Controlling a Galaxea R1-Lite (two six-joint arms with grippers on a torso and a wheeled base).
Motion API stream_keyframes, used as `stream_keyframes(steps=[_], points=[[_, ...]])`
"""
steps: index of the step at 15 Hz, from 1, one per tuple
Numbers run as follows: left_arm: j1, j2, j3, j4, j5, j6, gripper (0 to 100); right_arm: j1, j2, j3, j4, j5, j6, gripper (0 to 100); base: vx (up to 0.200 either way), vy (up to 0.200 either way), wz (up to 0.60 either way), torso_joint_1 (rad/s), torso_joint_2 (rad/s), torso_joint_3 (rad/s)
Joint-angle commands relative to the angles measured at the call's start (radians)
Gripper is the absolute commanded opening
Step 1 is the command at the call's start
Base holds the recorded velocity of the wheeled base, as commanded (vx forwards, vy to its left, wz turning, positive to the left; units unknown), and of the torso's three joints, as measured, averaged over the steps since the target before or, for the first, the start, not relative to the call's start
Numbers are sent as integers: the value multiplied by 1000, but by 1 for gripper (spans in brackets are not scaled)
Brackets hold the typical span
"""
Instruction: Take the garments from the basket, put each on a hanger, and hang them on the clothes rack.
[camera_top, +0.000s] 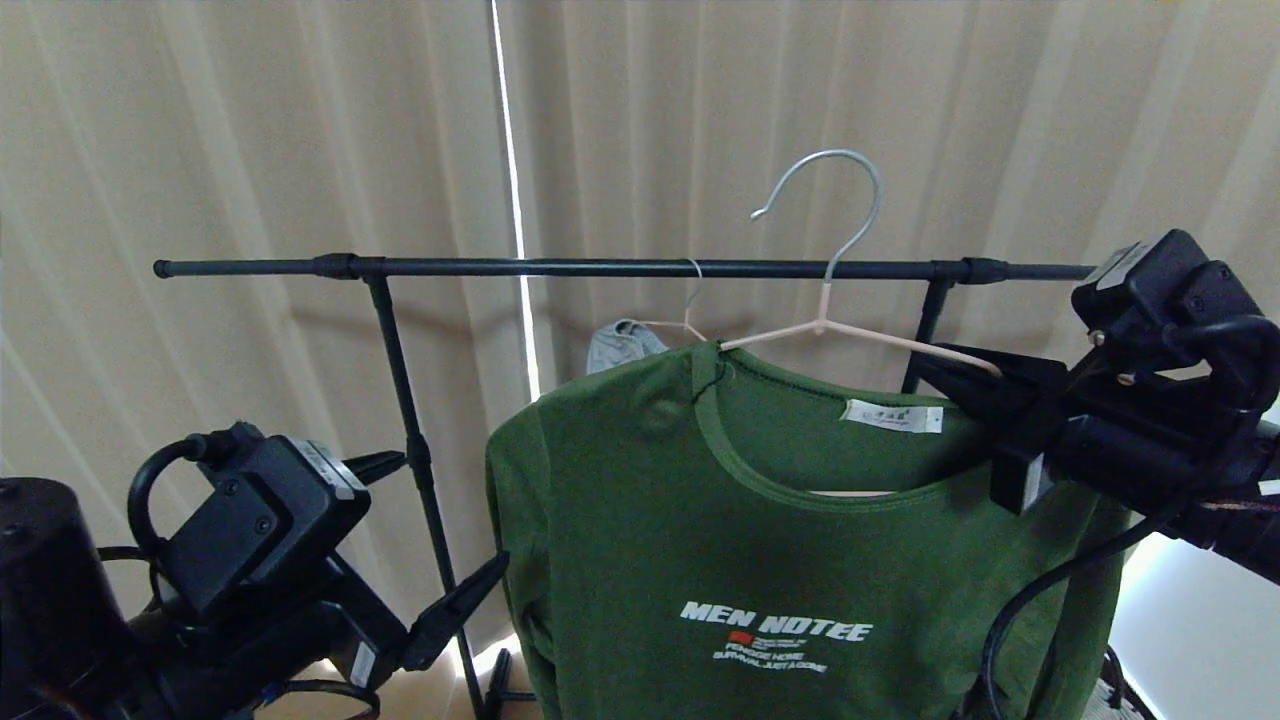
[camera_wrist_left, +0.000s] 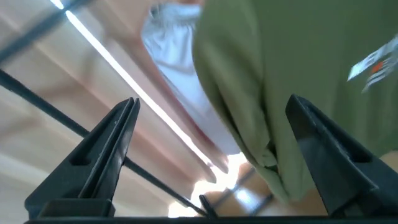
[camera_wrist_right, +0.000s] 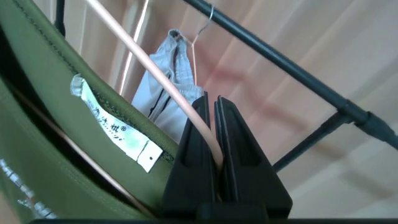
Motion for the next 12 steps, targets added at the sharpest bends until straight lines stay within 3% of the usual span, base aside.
stream_keyframes(steps=[1,4,5,8,12], points=[[52,78,-13,-1,-22,-14,100,0,-19,1,0,14,-1,0,0,0,0,0,0,0],[78,106,-16,-3,-81,-15,100,5,-22,-2,0,22,1,0,0,0,0,0,0,0],[78,106,-18,-1,-81,-14,0,6,-22,0,0,22,1,0,0,0,0,0,0,0],[85,103,-29,-3,-76,-14,0,5,-23,3,0,19,-1,0,0,0,0,0,0,0],[208,61,20,-3,-76,0,0,-41,-49,17,15,8,-4,0,0,0,0,0,0,0]])
